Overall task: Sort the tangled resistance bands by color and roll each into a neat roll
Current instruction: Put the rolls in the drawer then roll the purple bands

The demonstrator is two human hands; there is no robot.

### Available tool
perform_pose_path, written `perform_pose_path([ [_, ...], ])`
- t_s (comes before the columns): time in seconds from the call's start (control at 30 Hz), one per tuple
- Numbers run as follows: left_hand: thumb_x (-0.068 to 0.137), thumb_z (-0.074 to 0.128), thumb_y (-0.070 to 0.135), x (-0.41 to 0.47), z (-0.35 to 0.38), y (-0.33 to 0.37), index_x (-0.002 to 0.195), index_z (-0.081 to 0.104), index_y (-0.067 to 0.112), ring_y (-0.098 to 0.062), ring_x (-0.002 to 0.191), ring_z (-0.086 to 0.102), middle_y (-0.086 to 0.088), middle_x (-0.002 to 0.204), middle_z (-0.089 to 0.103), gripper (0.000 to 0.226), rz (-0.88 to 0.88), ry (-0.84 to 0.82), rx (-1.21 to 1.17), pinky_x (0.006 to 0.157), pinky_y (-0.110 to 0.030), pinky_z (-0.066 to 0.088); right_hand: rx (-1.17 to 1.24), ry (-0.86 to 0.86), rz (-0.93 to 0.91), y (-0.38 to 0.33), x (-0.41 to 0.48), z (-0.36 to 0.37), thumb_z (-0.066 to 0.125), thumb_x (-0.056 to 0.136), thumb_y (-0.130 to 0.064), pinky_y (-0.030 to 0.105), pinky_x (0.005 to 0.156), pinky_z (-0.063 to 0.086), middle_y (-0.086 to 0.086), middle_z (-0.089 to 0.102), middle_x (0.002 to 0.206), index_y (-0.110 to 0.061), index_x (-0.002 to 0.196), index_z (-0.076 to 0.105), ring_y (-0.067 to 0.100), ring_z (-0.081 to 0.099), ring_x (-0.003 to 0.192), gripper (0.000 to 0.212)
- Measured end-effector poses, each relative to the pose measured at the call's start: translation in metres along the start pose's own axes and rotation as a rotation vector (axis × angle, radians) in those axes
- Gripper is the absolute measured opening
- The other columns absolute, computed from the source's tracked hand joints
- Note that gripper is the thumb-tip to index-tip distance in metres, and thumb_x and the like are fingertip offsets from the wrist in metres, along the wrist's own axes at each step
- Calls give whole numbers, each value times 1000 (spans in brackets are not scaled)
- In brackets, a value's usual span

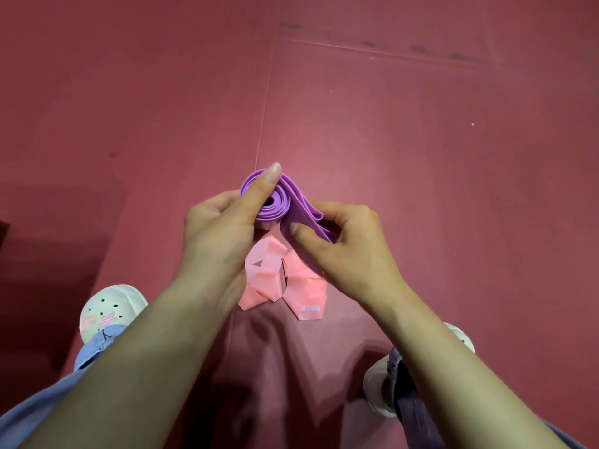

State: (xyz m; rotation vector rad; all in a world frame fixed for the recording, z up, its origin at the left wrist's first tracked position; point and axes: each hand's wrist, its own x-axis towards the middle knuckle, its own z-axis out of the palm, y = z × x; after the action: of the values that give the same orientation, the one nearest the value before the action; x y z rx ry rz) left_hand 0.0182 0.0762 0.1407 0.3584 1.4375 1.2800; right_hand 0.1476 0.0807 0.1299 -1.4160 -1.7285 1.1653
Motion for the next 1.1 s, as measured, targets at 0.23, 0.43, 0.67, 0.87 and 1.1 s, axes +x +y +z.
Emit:
perform_pose_path([
  [0.23, 66, 83, 30, -1, 1, -5, 86, 74, 3, -18, 64, 68, -11, 76, 74, 34, 9, -3, 41, 55, -22, 54, -83, -14, -30, -5, -3, -3, 71, 79, -25, 14, 67, 48, -16, 69, 78, -34, 110, 60, -2, 61, 69, 33],
  [0.43, 41, 84, 44, 0, 2, -5, 77, 73, 11, -11, 58, 66, 0, 65, 71, 50, 63, 33, 37, 57, -20, 54, -198, 34, -55, -3, -1, -6, 64, 86, -15, 19, 70, 47, -13, 72, 82, -25, 102, 74, 4, 59, 72, 21],
  [0.67, 45, 89, 49, 1, -1, -2, 103, 67, 16, -13, 76, 70, -5, 92, 73, 70, 161, 168, 120, 85, -38, 57, -252, 167, -106, -5, -2, -4, 61, 83, -12, 31, 64, 47, -1, 70, 67, -22, 88, 76, 13, 58, 60, 18],
  [0.87, 69, 84, 31, -3, 6, -9, 98, 61, 8, -10, 57, 66, 5, 59, 69, 43, 146, 175, 15, 61, -27, 57, -164, 127, -84, -4, -4, 5, 69, 80, -19, 33, 60, 48, -1, 65, 59, -16, 77, 73, 16, 59, 57, 6],
  [1.1, 70, 78, 45, -7, 9, -11, 114, 56, 6, -14, 55, 64, -2, 75, 70, 63, -3, 142, -39, 51, -25, 53, -140, 188, -87, -7, -5, 13, 86, 61, -39, 41, 67, 49, 0, 60, 78, -12, 82, 63, 20, 56, 72, 41],
])
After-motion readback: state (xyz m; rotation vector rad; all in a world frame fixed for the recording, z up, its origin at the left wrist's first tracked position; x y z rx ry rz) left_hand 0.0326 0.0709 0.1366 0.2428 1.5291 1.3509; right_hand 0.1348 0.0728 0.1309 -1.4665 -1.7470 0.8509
